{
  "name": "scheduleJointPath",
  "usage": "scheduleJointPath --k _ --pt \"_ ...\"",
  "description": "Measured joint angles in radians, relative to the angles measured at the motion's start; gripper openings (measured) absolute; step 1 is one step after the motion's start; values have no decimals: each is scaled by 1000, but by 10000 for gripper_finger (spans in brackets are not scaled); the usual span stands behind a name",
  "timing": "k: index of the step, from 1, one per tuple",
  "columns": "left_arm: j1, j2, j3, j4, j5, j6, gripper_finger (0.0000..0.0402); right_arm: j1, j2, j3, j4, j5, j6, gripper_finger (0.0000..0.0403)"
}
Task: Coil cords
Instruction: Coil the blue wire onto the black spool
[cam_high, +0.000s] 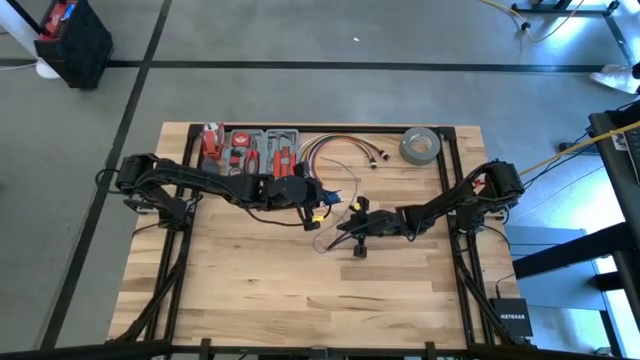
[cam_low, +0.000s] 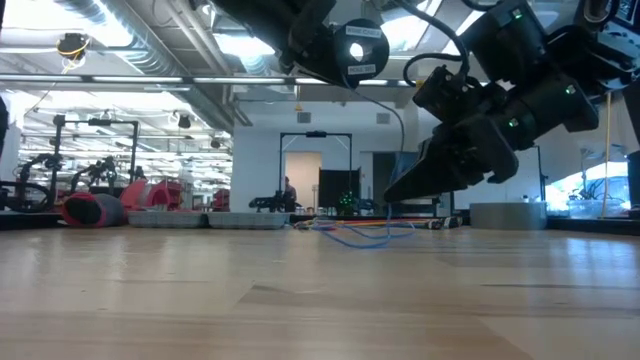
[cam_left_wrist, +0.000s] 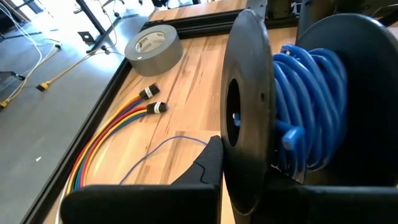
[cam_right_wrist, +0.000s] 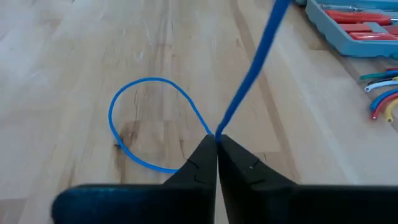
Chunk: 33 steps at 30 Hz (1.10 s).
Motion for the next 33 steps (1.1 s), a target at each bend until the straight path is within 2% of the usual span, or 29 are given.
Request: scheduleJointPath --k 8,14,25,33 --pt "0 0 0 0 0 0 0 0 0 0 -12 17 24 7" --pt "0 0 0 -2 0 19 0 0 -50 0 -119 97 24 4" --pt "0 0 0 -65 -8 19 0 0 -266 0 -435 318 83 2" --pt "1 0 0 -108 -11 4 0 0 -482 0 -620 405 166 1"
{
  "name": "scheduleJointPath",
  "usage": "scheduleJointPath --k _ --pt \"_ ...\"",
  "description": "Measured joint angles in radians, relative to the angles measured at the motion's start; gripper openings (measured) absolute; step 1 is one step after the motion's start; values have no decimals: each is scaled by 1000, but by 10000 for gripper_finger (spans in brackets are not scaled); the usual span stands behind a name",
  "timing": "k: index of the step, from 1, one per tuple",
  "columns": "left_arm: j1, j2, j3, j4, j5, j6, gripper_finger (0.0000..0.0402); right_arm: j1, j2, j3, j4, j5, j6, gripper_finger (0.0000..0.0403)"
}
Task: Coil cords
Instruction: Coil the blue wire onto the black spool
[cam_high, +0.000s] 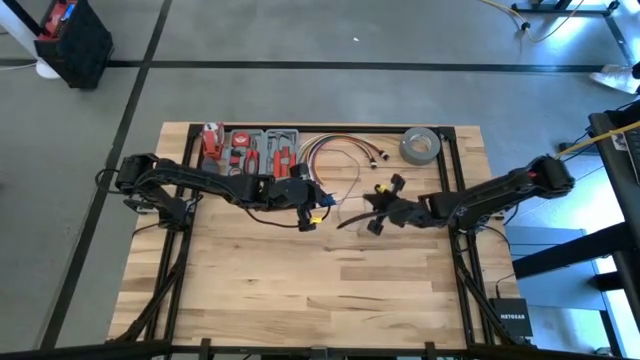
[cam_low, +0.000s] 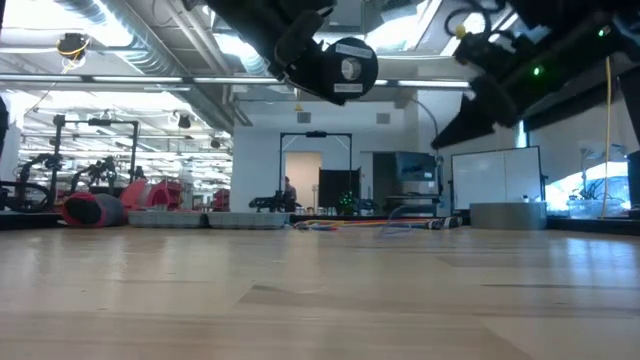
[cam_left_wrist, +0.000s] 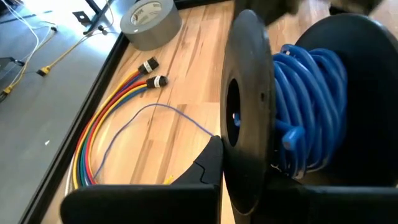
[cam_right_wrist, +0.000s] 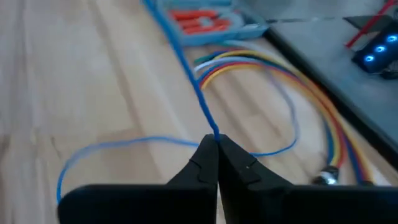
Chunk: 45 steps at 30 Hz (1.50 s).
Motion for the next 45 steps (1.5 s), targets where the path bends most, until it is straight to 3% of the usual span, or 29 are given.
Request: scheduleJointPath --k 7,12,22,34,45 --pt "0 0 0 10 0 0 0 0 -102 0 3 10 10 1" --pt "25 16 0 10 0 -25 0 0 -110 17 163 -70 -41 1" --pt "75 70 -1 91 -1 -75 0 0 45 27 566 -246 -118 1" --pt "74 95 -2 160 1 -73 0 0 260 218 526 -270 -170 1" --pt "26 40 -1 173 0 -56 0 0 275 235 372 -250 -154 1"
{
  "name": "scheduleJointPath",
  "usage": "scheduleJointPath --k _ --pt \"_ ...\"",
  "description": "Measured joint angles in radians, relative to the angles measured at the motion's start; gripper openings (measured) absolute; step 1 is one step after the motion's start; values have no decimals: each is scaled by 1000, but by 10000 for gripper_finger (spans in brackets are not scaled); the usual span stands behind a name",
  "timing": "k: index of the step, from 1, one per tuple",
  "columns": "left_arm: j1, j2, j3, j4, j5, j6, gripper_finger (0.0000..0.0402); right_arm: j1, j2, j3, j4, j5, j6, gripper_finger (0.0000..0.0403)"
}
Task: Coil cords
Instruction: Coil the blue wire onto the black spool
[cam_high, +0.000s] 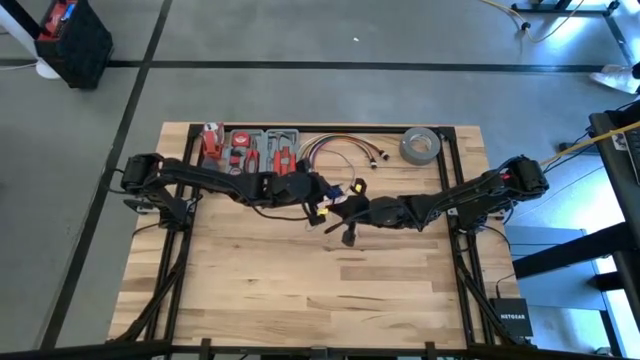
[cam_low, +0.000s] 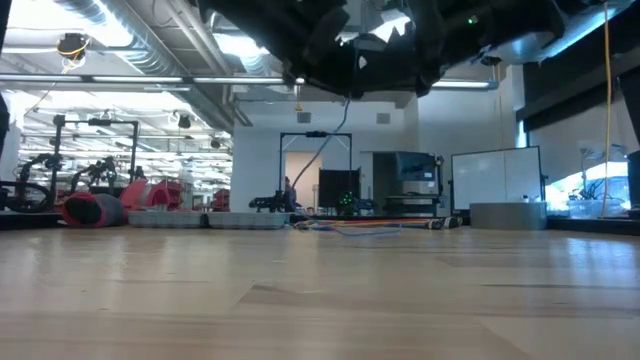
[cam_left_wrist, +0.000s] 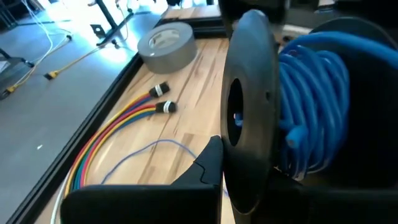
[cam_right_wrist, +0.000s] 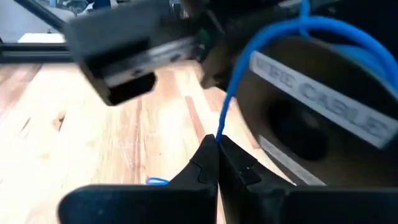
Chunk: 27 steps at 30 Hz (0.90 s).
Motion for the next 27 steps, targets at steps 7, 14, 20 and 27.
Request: scheduleJointPath --k 7,14,20,27 --pt "-12 3 2 30 -2 12 0 1 -5 0 138 -38 6 1" --pt "-11 11 2 30 0 16 0 1 -4 0 157 -41 11 1" --pt "-18 17 2 85 -3 30 0 1 8 0 153 8 48 1" --pt "-27 17 1 118 -7 28 0 1 7 0 153 12 117 1"
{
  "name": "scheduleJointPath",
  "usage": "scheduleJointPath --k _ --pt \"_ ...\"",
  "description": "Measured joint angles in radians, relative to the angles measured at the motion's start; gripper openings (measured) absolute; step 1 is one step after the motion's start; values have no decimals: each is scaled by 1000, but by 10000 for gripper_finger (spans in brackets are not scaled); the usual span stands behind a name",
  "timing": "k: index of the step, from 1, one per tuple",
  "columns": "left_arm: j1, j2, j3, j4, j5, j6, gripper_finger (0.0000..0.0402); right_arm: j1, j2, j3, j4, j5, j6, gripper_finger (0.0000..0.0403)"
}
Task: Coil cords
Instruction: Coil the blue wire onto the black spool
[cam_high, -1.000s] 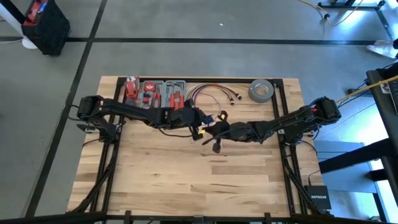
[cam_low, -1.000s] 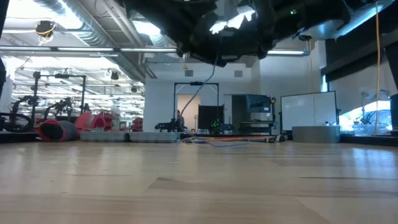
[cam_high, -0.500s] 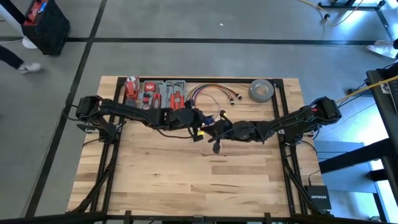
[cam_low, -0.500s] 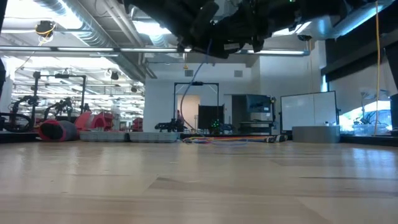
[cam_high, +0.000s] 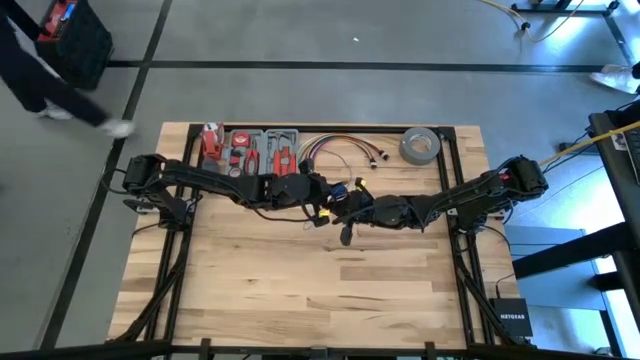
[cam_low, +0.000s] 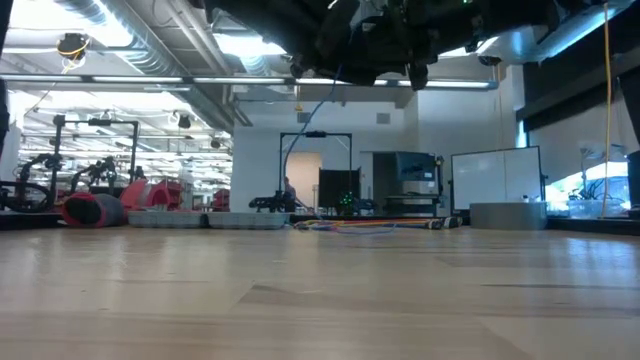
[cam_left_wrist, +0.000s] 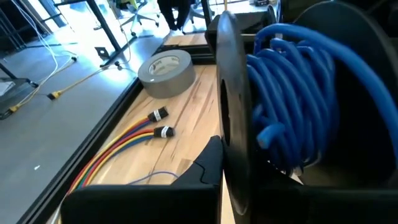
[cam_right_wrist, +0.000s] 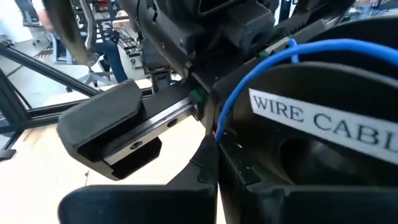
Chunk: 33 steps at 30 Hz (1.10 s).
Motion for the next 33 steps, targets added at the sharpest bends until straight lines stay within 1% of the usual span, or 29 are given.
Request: scheduleJointPath --k 5,12,15,19,22,25,29,33 --pt "-4 -3 0 12 -1 -1 0 0 20 0 -27 1 0 1" --pt "-11 -9 -2 -28 6 11 0 -1 35 2 -210 21 -18 1" --pt "-13 -21 -2 -83 18 20 0 -1 8 3 -300 76 -52 1" --pt "-12 -52 -2 -150 16 5 0 0 -48 5 -390 103 -58 1" --pt "-18 -56 -2 -182 10 3 0 -1 -74 4 -408 101 -60 2" --pt "-18 -56 0 -199 12 6 0 0 -87 1 -398 94 -78 13" --pt "-19 -60 2 -188 12 6 0 -2 -87 -3 -380 98 -102 29" --pt "-20 -60 2 -171 13 18 0 -2 -87 -3 -374 81 -103 35"
